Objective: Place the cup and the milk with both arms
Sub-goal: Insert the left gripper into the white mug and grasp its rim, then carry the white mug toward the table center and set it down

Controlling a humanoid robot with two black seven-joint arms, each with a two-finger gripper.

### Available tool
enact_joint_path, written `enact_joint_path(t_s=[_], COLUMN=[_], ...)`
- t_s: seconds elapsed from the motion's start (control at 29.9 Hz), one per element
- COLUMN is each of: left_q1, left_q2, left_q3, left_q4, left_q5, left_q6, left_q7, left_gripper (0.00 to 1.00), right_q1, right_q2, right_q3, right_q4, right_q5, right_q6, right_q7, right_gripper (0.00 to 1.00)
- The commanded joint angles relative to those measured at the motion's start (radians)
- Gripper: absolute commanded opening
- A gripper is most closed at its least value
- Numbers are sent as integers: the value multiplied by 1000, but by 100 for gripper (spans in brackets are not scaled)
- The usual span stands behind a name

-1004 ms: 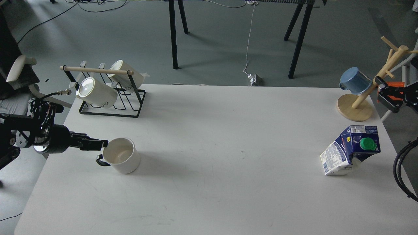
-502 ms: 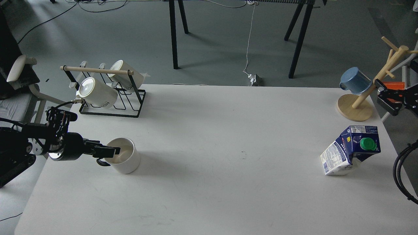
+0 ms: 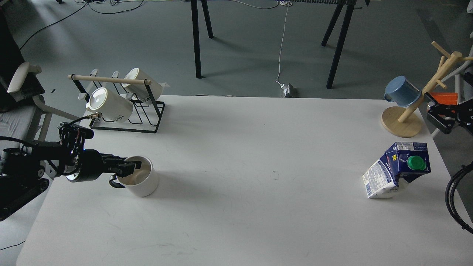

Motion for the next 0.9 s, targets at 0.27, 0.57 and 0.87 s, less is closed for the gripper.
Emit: enact_joint_path(t_s=[0.27,0.57,0.87], left_q1=[-11,-103,-118], left_q2=[33,-203,-499], left_q3=[-97,-183,-174], left_q4=[-150,-191,53], left_q5=[-58,-103,15], left_q6=[-44,-174,-174], left_q7=[0,0,0], left_gripper=[3,3,4], right_q1=[-3,-3,-3], right_q2=[-8,-11,-24], right_q3=[1,41,44], right_q4=[0,-31,-52], right_q5=[0,2,2], right_q6=[0,0,0], right_q7=[0,0,0], right_gripper=[98,98,98])
